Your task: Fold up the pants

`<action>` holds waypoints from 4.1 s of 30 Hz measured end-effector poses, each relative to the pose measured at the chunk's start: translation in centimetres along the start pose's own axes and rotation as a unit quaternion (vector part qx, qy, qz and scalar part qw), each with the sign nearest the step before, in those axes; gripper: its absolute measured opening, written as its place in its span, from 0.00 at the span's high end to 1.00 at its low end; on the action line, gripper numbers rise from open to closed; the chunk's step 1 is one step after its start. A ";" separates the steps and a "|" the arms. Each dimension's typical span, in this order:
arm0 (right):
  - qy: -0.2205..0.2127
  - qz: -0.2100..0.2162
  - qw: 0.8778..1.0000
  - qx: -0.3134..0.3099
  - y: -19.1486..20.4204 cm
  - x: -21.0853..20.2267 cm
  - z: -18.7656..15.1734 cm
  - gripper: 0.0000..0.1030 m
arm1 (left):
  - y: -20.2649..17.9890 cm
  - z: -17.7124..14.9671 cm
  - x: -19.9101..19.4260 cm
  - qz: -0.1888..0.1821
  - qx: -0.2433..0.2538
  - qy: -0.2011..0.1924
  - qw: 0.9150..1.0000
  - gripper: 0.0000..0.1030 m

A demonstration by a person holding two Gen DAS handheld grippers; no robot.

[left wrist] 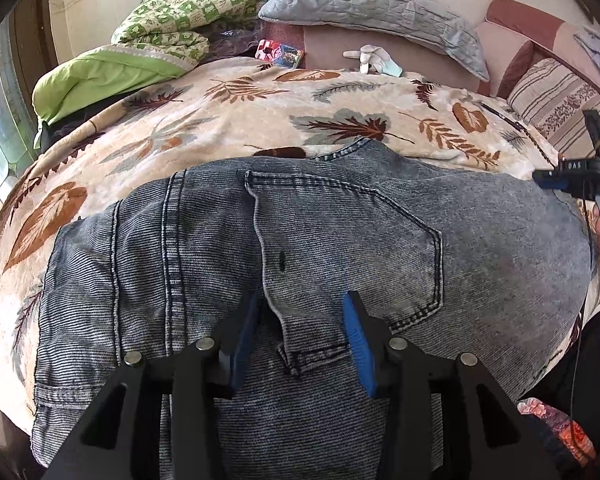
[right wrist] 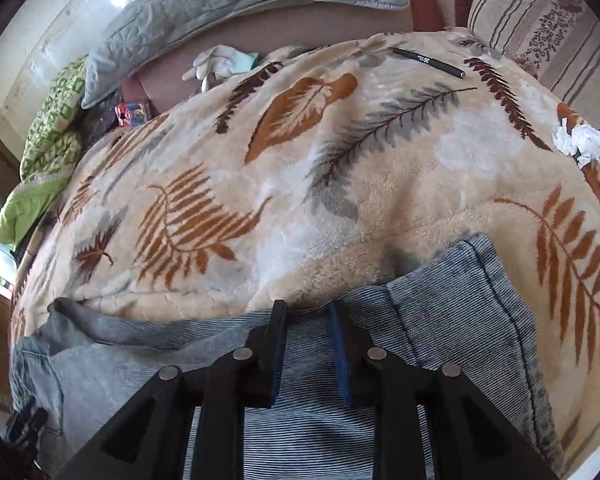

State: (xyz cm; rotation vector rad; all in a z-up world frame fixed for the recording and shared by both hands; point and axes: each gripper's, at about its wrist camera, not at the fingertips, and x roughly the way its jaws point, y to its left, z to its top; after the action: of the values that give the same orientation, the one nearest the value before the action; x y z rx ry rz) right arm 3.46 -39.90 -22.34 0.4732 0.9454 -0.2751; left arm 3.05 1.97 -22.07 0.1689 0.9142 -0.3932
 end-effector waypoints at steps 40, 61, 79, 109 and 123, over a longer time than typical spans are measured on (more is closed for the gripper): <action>0.086 0.141 0.950 -0.264 23.4 6.5 -2.9 0.96 | -2.2 -0.6 -1.9 -0.091 0.056 -0.007 0.994 0.46; 0.052 0.178 0.971 -0.153 18.0 1.3 -1.4 0.97 | -2.0 -0.5 -2.2 -0.079 0.044 -0.018 0.996 0.46; 0.060 0.090 0.992 -0.066 5.4 1.6 -2.8 0.96 | -5.3 0.6 -0.2 -0.062 0.069 -0.003 0.996 0.44; -0.095 0.175 0.973 0.118 -13.3 -13.1 -10.6 0.96 | -6.7 2.2 -2.3 -0.042 0.041 -0.069 0.996 0.38; 0.007 0.224 0.973 -0.050 2.2 -7.1 -10.1 0.93 | 8.1 -0.8 -1.3 0.130 -0.200 0.004 0.971 0.38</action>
State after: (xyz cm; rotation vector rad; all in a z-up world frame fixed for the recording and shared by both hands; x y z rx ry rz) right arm -6.75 -32.83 -20.87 0.5818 0.8368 0.1842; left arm 5.04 9.96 -21.74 -0.0806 0.9464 0.0387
